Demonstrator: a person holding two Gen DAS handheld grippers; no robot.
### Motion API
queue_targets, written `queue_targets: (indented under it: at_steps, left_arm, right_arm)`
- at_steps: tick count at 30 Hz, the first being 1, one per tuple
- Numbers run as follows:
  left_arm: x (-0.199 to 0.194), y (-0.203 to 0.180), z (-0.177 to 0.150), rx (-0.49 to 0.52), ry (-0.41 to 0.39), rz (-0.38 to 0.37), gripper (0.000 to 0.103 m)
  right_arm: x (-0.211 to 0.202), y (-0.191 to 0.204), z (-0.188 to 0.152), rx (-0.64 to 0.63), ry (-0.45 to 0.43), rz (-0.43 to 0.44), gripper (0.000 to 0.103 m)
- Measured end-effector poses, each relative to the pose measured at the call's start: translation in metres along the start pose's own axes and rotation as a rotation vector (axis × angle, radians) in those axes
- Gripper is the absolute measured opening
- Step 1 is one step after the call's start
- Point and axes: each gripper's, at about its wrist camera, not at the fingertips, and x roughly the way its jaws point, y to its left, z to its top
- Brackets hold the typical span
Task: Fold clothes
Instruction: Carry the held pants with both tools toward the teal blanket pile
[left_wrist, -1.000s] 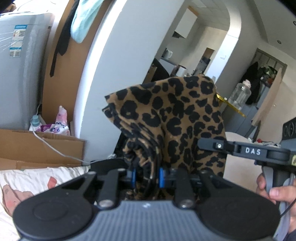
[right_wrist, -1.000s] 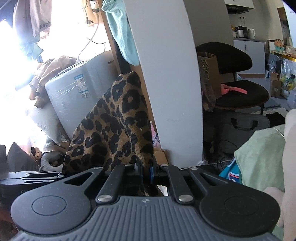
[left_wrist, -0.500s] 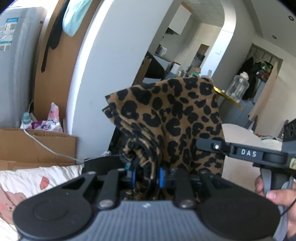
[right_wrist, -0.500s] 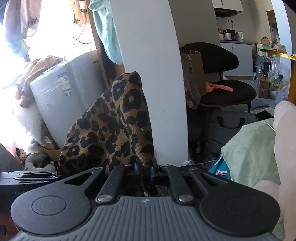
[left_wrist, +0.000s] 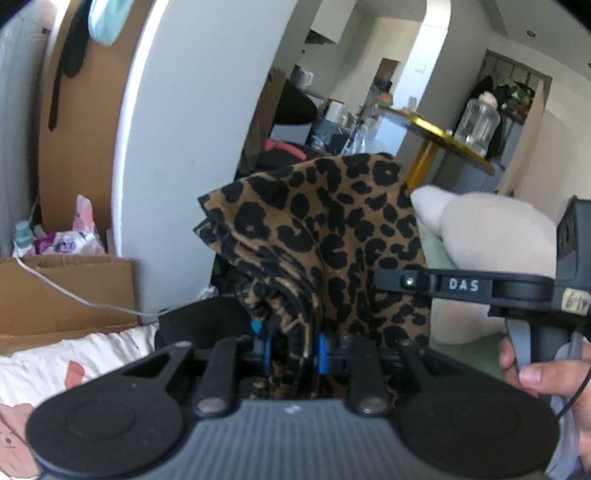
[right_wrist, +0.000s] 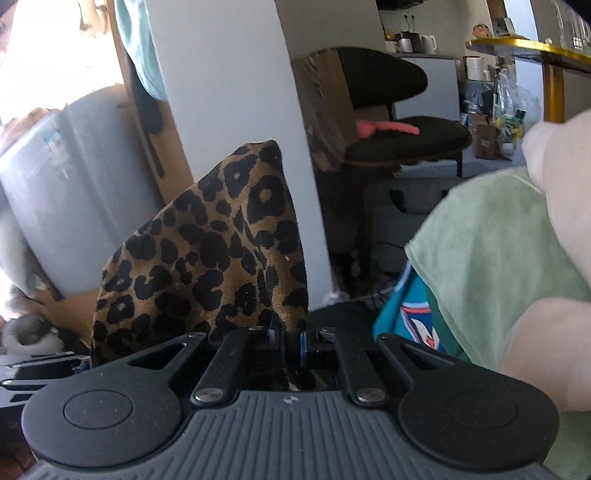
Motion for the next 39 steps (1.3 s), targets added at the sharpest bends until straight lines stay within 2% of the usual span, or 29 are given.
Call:
queue_targets:
  at_steps: [4,10,15,19,22,31,39]
  left_arm:
    - [0.03,0.013,-0.019,-0.01,0.035,-0.008,0.024]
    - [0.062,0.036,-0.05,-0.053,0.053,-0.019,0.024]
    - [0.081,0.054,-0.073,-0.093,0.049,-0.015,0.024]
    - [0.11,0.08,-0.089,-0.169,0.074,-0.025,0.024]
    - [0.133,0.097,-0.099,-0.171,0.091,-0.024,0.024]
    - [0.187,0.15,-0.115,-0.225,0.116,-0.022,0.024]
    - [0.235,0.186,-0.109,-0.26,0.156,-0.016,0.024]
  right_arm:
    - [0.028,-0.009,-0.02,-0.001,0.019,-0.031,0.006]
    - [0.065,-0.028,-0.048,0.043,0.031,-0.021,0.006]
    - [0.09,-0.032,-0.068,0.015,0.031,-0.015,0.006]
    - [0.117,-0.04,-0.081,-0.013,0.037,0.009,0.006]
    - [0.14,-0.048,-0.09,-0.023,0.051,0.019,0.006]
    - [0.219,-0.067,-0.105,-0.05,0.084,0.06,0.006]
    - [0.283,-0.09,-0.103,-0.013,0.14,0.073,0.006]
